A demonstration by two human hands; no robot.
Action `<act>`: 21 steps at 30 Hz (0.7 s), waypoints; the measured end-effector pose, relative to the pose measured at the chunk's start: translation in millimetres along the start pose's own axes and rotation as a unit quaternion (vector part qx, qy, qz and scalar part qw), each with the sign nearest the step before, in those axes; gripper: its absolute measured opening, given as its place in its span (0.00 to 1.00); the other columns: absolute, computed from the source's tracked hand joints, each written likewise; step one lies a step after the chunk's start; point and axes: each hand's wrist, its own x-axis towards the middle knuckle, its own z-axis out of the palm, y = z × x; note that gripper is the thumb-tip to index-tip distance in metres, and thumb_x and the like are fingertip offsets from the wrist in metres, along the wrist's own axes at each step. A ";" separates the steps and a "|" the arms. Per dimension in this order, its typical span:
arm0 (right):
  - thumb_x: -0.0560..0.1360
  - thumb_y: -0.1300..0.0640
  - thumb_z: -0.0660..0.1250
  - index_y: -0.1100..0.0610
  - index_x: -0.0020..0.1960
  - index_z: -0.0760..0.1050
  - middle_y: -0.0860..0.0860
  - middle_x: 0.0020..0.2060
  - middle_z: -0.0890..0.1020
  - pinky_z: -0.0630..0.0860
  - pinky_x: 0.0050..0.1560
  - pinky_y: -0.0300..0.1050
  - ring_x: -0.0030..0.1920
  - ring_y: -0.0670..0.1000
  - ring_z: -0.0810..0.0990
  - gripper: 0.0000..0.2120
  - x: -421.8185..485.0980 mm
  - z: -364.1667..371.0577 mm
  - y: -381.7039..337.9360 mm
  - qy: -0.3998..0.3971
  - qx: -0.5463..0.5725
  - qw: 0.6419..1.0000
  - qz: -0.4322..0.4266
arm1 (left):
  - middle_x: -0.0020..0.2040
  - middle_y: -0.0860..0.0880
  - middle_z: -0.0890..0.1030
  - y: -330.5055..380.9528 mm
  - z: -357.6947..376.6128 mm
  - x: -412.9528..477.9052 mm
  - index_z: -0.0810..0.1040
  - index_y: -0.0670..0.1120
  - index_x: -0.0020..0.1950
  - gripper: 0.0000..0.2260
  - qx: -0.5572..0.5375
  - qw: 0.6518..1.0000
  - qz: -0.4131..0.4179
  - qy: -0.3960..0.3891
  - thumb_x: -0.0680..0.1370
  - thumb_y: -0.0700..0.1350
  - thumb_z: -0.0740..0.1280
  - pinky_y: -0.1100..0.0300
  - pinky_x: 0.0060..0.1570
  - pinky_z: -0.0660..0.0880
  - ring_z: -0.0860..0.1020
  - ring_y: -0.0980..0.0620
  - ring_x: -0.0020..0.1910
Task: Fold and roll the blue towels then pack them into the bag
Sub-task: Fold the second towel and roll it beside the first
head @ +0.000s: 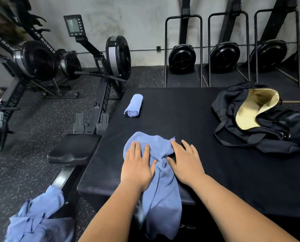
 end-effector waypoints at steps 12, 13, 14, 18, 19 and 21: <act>0.81 0.45 0.47 0.57 0.71 0.71 0.53 0.65 0.76 0.68 0.68 0.56 0.67 0.59 0.72 0.26 11.1 -9.6 10.9 0.067 -0.160 0.984 0.031 | 0.79 0.37 0.66 2.0 -6.0 -5.0 0.63 0.47 0.81 0.34 -0.029 0.994 -0.102 0.020 0.81 0.65 0.47 0.42 0.75 0.62 0.62 0.35 0.77; 0.81 0.43 0.49 0.56 0.70 0.71 0.53 0.65 0.75 0.70 0.66 0.54 0.64 0.58 0.73 0.26 4.7 -2.4 5.8 0.049 -0.145 0.988 -0.011 | 0.77 0.38 0.69 1.4 -5.6 -5.5 0.66 0.46 0.79 0.32 -0.033 0.994 -0.097 0.032 0.81 0.63 0.49 0.42 0.74 0.64 0.64 0.35 0.76; 0.81 0.40 0.48 0.55 0.74 0.69 0.53 0.70 0.73 0.70 0.68 0.53 0.68 0.57 0.72 0.29 -2.5 5.8 2.7 0.022 -0.145 0.988 -0.038 | 0.73 0.40 0.73 0.8 -5.6 -5.9 0.70 0.46 0.75 0.29 -0.039 0.994 -0.087 0.047 0.81 0.62 0.51 0.44 0.71 0.67 0.68 0.36 0.73; 0.78 0.36 0.33 0.51 0.84 0.56 0.52 0.84 0.56 0.51 0.80 0.58 0.83 0.56 0.52 0.40 -12.8 6.8 14.7 -0.042 -0.198 0.979 0.027 | 0.57 0.47 0.78 0.9 -8.9 -8.8 0.76 0.45 0.61 0.18 -0.075 0.991 -0.028 0.104 0.80 0.55 0.57 0.48 0.51 0.74 0.75 0.43 0.54; 0.79 0.37 0.31 0.50 0.85 0.54 0.51 0.84 0.54 0.48 0.81 0.59 0.83 0.58 0.50 0.39 -12.8 1.7 20.3 -0.039 -0.213 0.975 0.044 | 0.57 0.48 0.77 0.6 -10.5 -10.3 0.77 0.45 0.61 0.17 -0.082 0.991 -0.017 0.109 0.81 0.55 0.58 0.48 0.49 0.76 0.76 0.43 0.53; 0.83 0.39 0.34 0.48 0.85 0.49 0.51 0.85 0.51 0.43 0.81 0.61 0.84 0.61 0.44 0.33 -10.6 -10.9 31.3 -0.039 -0.231 0.969 0.083 | 0.60 0.49 0.77 -1.5 -12.1 -11.1 0.77 0.46 0.61 0.16 -0.093 0.989 0.013 0.111 0.82 0.55 0.57 0.50 0.50 0.77 0.76 0.45 0.55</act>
